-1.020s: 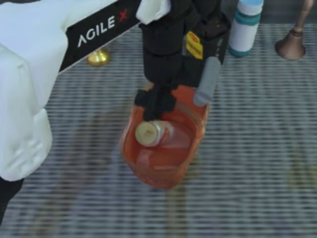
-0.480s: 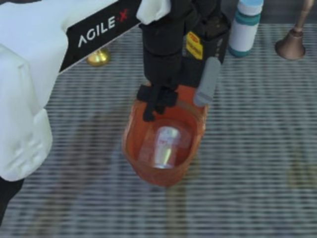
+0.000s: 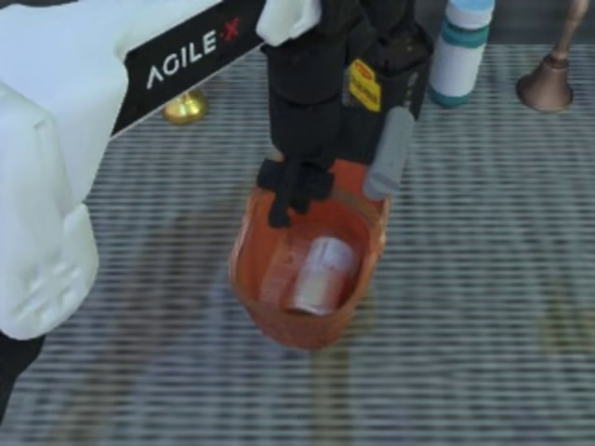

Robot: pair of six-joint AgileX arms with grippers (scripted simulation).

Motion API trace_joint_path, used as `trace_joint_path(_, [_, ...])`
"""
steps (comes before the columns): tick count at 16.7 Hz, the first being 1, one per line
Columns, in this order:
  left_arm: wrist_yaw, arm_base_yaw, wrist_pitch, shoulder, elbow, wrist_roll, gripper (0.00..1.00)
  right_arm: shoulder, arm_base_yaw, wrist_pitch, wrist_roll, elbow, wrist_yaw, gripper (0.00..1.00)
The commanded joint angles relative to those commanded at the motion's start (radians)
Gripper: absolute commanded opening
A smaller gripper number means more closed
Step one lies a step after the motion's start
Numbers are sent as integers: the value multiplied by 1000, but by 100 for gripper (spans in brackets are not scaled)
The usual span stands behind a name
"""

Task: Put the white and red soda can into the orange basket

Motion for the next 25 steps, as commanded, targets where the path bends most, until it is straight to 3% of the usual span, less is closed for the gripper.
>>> trace_joint_path(18, [0, 1, -4, 2, 3, 3, 0, 0, 0, 0, 0, 0, 0, 100])
trace_joint_path(25, [0, 53, -192, -3, 186, 35, 0, 0, 0, 0, 0, 0, 0, 100])
